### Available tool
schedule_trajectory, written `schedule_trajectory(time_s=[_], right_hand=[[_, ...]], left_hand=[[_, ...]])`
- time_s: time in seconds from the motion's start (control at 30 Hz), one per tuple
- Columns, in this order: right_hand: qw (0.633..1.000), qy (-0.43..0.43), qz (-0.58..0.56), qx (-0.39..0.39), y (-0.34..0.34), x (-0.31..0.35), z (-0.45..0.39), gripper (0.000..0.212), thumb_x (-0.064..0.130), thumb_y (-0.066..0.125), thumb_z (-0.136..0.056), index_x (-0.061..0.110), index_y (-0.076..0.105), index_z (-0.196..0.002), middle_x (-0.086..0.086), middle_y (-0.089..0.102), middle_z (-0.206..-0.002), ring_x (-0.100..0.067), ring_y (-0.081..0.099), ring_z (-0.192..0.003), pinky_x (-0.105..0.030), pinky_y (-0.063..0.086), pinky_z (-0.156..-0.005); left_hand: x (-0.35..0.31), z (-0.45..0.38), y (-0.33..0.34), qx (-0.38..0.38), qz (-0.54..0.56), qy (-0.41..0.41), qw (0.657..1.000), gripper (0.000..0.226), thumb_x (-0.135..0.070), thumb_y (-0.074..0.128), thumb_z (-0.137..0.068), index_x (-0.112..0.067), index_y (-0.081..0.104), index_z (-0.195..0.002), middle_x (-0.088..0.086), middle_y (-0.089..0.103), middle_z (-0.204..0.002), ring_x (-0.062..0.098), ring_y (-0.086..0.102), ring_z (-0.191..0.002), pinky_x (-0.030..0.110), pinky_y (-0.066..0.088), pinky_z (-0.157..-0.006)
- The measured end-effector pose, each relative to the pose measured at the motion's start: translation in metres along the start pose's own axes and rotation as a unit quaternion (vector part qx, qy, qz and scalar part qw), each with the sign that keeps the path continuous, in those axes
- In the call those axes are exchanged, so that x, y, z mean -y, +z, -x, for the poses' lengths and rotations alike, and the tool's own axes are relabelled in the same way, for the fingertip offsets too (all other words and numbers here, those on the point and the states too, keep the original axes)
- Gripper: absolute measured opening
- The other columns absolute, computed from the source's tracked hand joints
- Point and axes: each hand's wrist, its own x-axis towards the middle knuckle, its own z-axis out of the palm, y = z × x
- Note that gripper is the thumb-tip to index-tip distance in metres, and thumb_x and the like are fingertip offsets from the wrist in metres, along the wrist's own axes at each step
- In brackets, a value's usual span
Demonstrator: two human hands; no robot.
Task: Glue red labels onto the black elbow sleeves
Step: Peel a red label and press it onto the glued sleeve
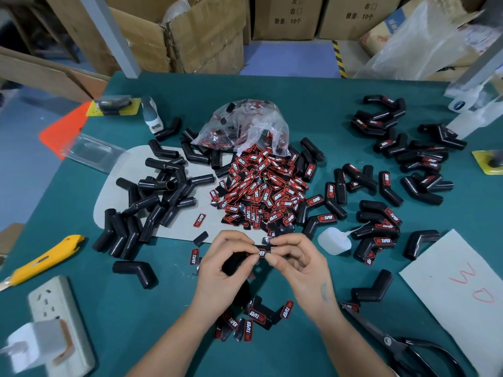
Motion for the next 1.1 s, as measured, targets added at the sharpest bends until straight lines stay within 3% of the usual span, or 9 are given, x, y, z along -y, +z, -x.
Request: schedule_trajectory(time_s=[0.13,0.3,0.5,0.73,1.1], right_hand=[[0.999,0.022,-0.013,0.019,-0.0017,0.0,-0.0018,0.023,0.03,0.083,-0.084,0.033,0.073,-0.105,-0.007,0.077,-0.092,-0.016,0.071,-0.094,-0.038,0.052,-0.089],[0.999,0.029,-0.004,0.022,-0.0004,0.0007,-0.002,0.023,0.033,0.081,-0.082,0.038,0.072,-0.103,-0.003,0.078,-0.094,-0.01,0.07,-0.092,-0.023,0.051,-0.08],[1.0,0.017,0.02,0.009,0.0019,0.0005,-0.0008,0.021,0.034,0.079,-0.081,0.04,0.072,-0.1,0.002,0.076,-0.089,-0.004,0.064,-0.081,-0.015,0.045,-0.067],[0.999,0.02,0.024,0.02,-0.001,0.0045,0.0001,0.025,0.022,0.08,-0.086,0.04,0.072,-0.101,-0.003,0.078,-0.093,-0.01,0.071,-0.089,-0.021,0.052,-0.077],[0.999,-0.002,0.038,0.023,0.0004,0.0067,0.0023,0.03,0.012,0.077,-0.087,0.04,0.071,-0.097,-0.002,0.074,-0.089,-0.007,0.064,-0.082,-0.017,0.047,-0.069]], left_hand=[[0.0013,-0.0007,0.0012,0.021,0.004,-0.02,1.0,0.009,-0.022,0.074,-0.091,-0.027,0.073,-0.098,-0.011,0.064,-0.106,0.018,0.066,-0.106,0.021,0.047,-0.096],[0.002,-0.0015,0.0021,0.02,0.006,-0.033,0.999,0.007,-0.023,0.075,-0.089,-0.021,0.072,-0.095,-0.009,0.067,-0.103,0.021,0.067,-0.104,0.023,0.049,-0.094],[-0.0003,-0.0017,0.0017,0.024,0.007,-0.037,0.999,0.008,-0.024,0.076,-0.088,-0.021,0.073,-0.095,-0.008,0.067,-0.102,0.02,0.067,-0.104,0.022,0.049,-0.094],[-0.0031,-0.0025,0.0023,0.016,0.0,-0.043,0.999,0.008,-0.024,0.075,-0.088,-0.019,0.073,-0.094,-0.006,0.068,-0.101,0.023,0.068,-0.103,0.026,0.051,-0.093],[-0.0054,-0.0022,0.0029,0.025,0.0,-0.04,0.999,0.007,-0.022,0.074,-0.087,-0.02,0.072,-0.093,-0.006,0.067,-0.101,0.021,0.067,-0.102,0.024,0.05,-0.093]])
